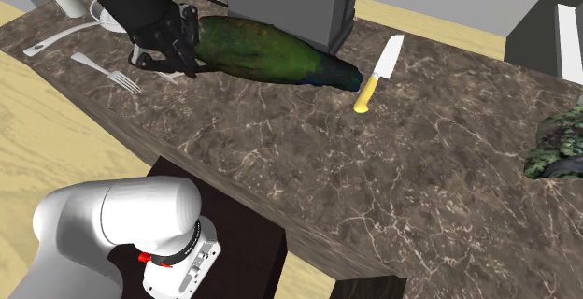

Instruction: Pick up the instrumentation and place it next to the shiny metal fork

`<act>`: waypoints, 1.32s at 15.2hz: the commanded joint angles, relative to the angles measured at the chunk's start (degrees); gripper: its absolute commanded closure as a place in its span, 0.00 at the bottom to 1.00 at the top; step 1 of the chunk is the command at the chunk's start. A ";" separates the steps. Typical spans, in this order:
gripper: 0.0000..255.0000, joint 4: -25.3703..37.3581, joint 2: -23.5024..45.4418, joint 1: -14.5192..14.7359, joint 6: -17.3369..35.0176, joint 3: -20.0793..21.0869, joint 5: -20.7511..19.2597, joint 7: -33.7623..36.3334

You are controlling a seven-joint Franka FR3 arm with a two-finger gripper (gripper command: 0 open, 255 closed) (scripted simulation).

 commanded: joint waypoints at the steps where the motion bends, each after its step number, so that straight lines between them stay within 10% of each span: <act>1: 1.00 0.23 0.73 0.72 -0.24 3.19 2.78 2.74; 11: 1.00 2.46 6.20 3.75 0.86 17.97 14.94 15.76; 20: 1.00 -6.07 2.97 4.35 6.07 18.29 15.41 16.56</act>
